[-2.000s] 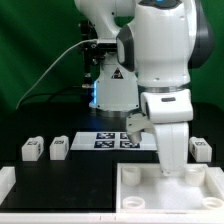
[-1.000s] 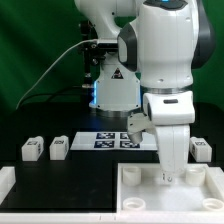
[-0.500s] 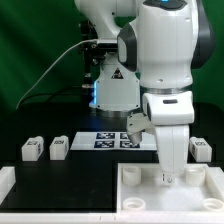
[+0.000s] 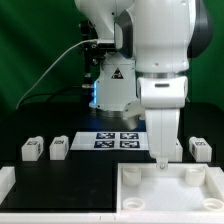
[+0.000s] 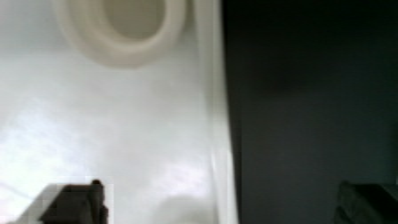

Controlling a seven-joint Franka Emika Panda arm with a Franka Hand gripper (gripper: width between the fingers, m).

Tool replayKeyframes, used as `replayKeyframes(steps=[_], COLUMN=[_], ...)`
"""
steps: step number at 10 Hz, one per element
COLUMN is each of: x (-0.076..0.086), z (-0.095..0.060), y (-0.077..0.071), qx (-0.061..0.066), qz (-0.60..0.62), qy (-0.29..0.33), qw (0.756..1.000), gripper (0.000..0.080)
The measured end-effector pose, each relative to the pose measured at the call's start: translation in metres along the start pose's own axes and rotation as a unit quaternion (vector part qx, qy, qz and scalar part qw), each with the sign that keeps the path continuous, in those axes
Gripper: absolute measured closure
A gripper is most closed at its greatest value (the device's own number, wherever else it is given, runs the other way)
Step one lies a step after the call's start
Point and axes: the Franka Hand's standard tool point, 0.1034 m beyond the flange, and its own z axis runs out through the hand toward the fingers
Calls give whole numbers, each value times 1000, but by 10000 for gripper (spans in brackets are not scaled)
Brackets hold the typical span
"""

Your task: Assemble one leg

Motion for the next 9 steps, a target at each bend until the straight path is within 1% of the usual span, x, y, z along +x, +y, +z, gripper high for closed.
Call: replayKeyframes(steps=[1, 2, 3, 4, 5, 6, 7, 8, 9], x=[9, 24, 42, 58, 70, 71, 71, 72, 75], z=[-7, -9, -8, -9, -12, -14, -13, -13, -11], y=[-5, -14, -22, -27, -28, -23, -24, -25, -29], qx=[-3, 4, 13, 17, 24, 23, 25, 29, 36], qz=[49, 176, 270, 323, 414, 459, 477, 530, 588], qy=[1, 10, 18, 22, 30, 42, 40, 40, 38], qw=[999, 984, 963, 946, 910, 887, 877, 847, 807], gripper=[151, 151, 151, 151, 151, 151, 151, 151, 151])
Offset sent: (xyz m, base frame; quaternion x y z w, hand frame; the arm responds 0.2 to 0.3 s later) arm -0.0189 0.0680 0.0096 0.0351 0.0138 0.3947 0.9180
